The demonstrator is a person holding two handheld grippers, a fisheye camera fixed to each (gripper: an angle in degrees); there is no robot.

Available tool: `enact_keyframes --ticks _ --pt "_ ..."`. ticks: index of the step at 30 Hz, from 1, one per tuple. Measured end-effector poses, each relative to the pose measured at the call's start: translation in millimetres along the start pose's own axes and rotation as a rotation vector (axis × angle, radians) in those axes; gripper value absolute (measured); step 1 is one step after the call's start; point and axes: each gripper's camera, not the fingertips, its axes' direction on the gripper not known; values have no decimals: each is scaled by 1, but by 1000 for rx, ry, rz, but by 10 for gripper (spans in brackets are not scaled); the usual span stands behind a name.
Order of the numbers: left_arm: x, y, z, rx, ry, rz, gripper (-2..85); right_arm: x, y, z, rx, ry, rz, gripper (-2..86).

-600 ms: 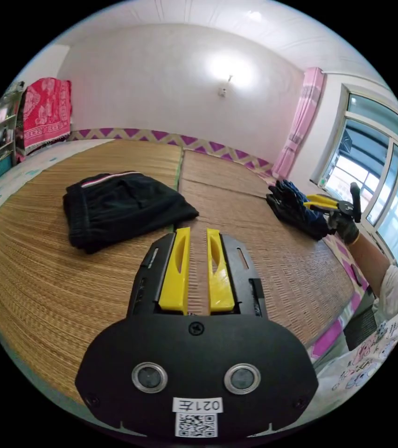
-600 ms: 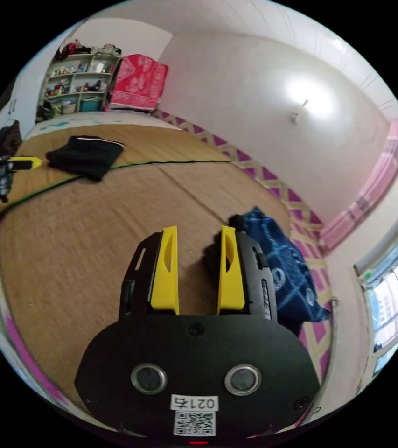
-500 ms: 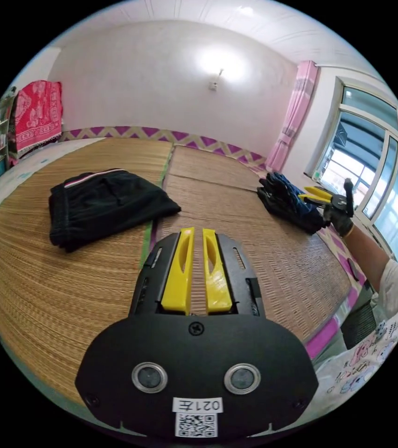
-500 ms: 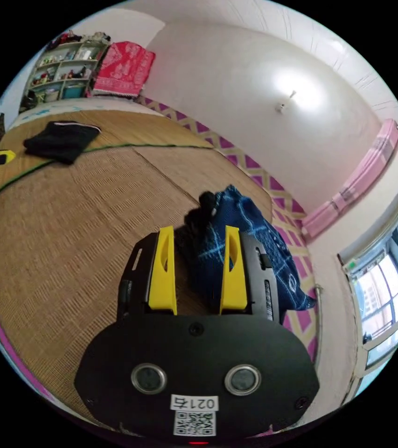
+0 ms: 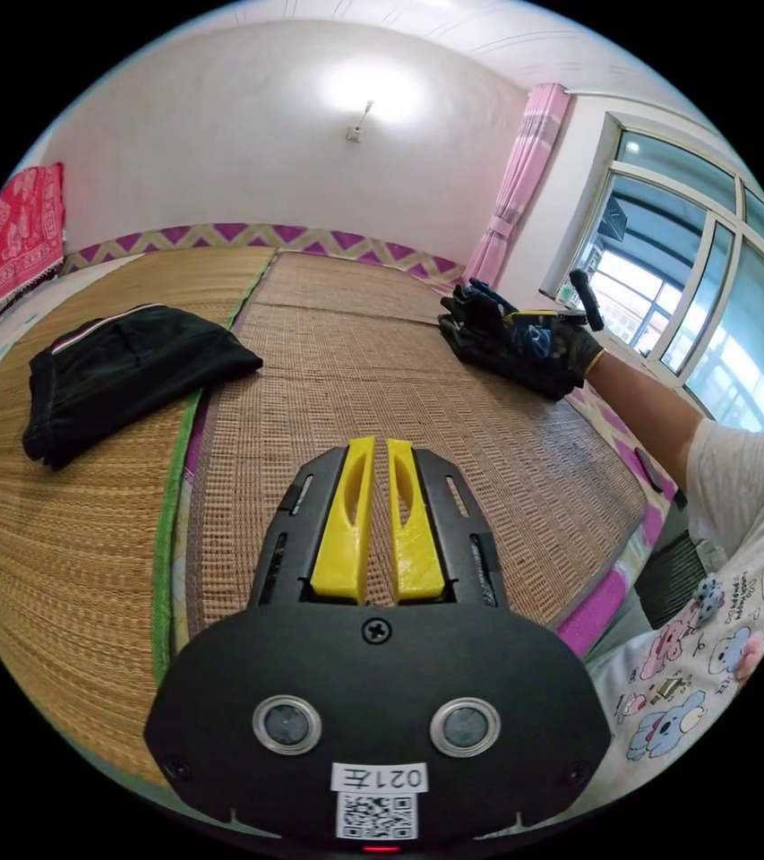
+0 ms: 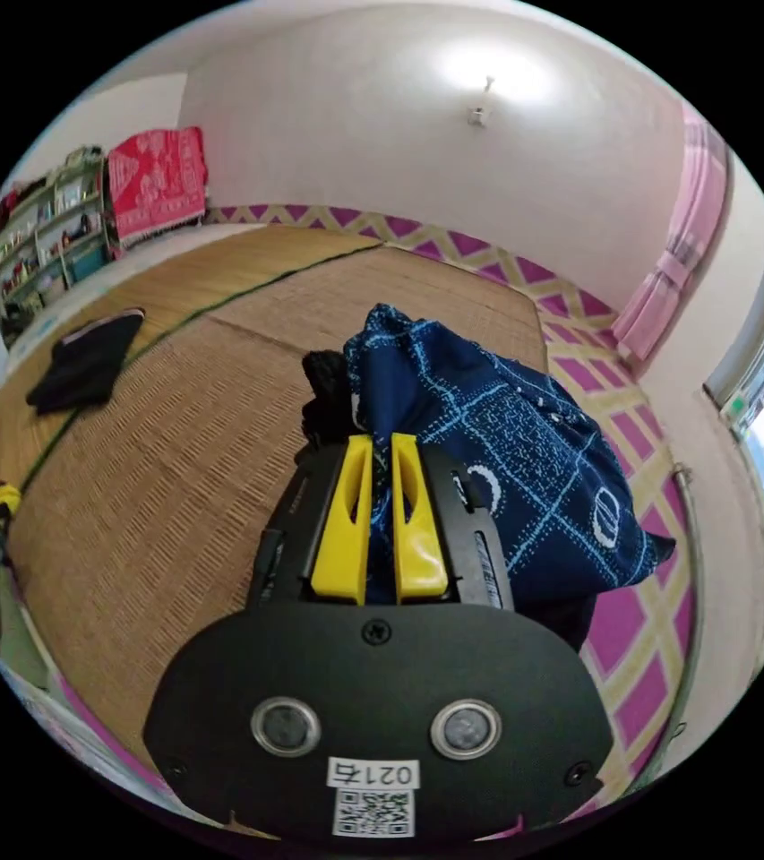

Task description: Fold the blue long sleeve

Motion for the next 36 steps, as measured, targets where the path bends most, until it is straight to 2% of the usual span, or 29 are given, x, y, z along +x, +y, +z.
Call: enact_keyframes --ticks 3,7,12,15,18,20,22,27,32,36 --pt "5 3 8 -9 26 13 -9 18 0 -25 21 -72 73 16" --pt "18 5 26 -37 110 24 -10 -19 -4 -72 49 -35 -4 8" --pt "30 17 41 -74 207 1 -10 -159 25 -110 38 -58 -334 3" --pt "30 34 36 -73 211 -33 -10 -268 84 -111 -10 -31 -606 0" --pt "23 57 26 -86 201 -78 -9 -339 157 -120 -99 -217 -792 -2" --pt "21 69 20 -100 180 -86 -9 -364 202 -136 -122 -205 -853 -2" --pt "20 81 15 -113 167 -89 -6 -363 223 -152 -98 -178 -864 0" --pt "14 96 21 -100 191 -153 18 -331 228 -181 -165 -276 -794 15" --pt "6 111 29 -79 227 -211 40 -302 195 -233 -121 -492 -611 80" --pt "2 121 33 -78 224 -226 41 -332 171 -240 -59 -446 -623 108"
